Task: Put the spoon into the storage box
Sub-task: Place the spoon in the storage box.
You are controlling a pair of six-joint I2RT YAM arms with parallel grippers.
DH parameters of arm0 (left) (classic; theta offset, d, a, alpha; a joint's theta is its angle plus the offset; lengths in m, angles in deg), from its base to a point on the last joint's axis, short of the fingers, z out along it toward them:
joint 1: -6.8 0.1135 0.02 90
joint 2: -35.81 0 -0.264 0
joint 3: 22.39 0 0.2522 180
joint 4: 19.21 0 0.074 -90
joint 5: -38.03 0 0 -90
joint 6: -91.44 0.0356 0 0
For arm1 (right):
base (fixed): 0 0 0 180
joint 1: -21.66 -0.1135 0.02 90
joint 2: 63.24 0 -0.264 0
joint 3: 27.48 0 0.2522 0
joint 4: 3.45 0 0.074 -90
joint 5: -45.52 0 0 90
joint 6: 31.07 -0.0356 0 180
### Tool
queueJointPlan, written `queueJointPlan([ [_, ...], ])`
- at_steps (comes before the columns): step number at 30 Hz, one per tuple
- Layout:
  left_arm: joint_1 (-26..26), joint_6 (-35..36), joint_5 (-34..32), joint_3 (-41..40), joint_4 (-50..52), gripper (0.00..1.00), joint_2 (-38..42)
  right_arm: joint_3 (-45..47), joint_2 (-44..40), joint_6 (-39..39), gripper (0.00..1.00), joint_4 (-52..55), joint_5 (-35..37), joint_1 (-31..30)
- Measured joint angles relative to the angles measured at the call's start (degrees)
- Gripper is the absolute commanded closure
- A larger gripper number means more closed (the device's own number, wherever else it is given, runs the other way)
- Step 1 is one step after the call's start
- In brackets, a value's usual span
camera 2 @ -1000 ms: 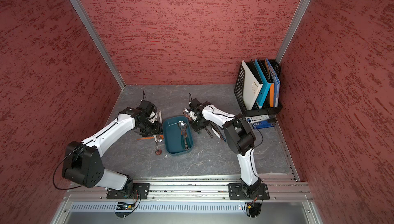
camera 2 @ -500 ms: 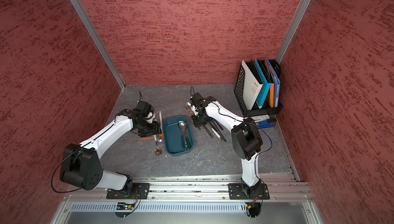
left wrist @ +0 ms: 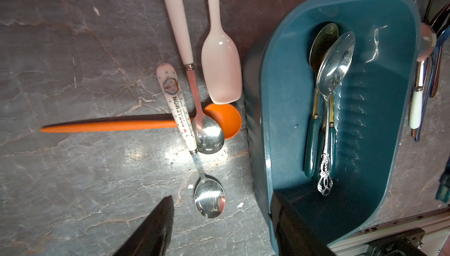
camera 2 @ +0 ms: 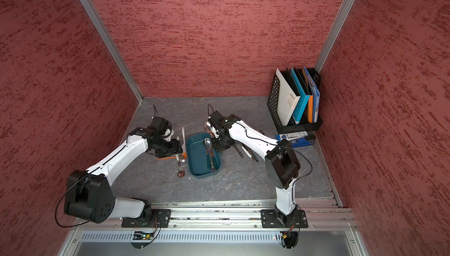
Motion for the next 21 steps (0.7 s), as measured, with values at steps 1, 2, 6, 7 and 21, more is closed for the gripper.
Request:
queueJointPlan([
  [1,0.3,0.0,0.0,-0.2,0.0,0.33,0.3,0.3,0.0,-0.3,0.99,0.0,-0.1,-0.4],
  [2,0.5,0.0,0.1,-0.3,0.0,0.33,0.5,0.4,0.0,-0.6,0.99,0.0,-0.2,-0.7],
  [6,0.9,0.0,0.5,-0.9,-0.1,0.33,0.9,0.7,0.2,-1.3,0.99,0.0,-0.8,-1.8],
  [7,0.9,0.0,0.6,-1.0,-0.1,0.33,1.0,0.7,0.3,-1.4,0.99,-0.1,-0.9,-2.1],
  [21,0.9,0.2,0.9,-1.8,-0.3,0.33,1.0,0.7,4.2,-2.8,0.99,0.4,-1.2,-3.6],
])
